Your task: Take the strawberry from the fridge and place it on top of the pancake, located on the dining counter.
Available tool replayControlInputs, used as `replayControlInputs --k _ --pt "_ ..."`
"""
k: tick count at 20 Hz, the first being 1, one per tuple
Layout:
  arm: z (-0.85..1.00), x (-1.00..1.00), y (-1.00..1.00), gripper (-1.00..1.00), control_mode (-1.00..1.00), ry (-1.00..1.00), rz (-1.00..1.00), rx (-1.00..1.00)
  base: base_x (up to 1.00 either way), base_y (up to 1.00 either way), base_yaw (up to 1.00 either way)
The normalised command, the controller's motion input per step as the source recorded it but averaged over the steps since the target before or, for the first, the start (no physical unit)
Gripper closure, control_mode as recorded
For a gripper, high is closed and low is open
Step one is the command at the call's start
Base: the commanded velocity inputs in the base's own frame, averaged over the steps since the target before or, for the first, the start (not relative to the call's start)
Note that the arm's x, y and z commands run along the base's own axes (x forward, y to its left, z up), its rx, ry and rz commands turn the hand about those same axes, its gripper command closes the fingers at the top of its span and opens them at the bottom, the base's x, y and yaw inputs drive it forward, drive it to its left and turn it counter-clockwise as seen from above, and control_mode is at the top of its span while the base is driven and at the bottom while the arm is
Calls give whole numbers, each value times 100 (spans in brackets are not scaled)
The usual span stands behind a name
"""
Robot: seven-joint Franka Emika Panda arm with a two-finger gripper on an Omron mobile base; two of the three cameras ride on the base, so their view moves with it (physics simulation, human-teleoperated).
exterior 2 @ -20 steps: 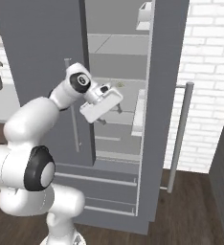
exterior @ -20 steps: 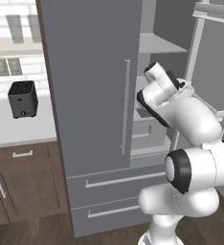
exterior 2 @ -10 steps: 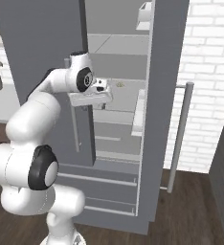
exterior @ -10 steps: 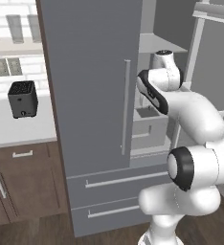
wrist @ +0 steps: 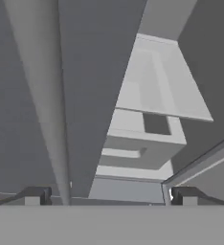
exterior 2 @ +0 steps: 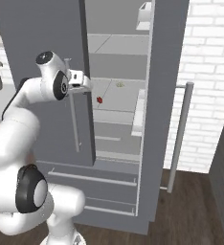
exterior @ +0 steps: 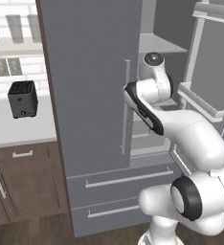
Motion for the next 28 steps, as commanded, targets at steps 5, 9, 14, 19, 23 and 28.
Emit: replayControlInputs --k 5,9,14,19,23,28 --pt "26 20 44 -100 -100 -10 -17 18 0 0 0" --pt "11 25 2 -100 -100 0 -2 26 0 0 0" --pt "0 41 24 -100 -100 -2 0 2 0 0 0" --pt "0 45 30 -100 -100 -9 0 0 0 0 0" --pt "0 37 0 -100 -100 -8 0 0 0 0 0" --pt "0 25 -12 -100 -100 -11 1 0 0 0 0"
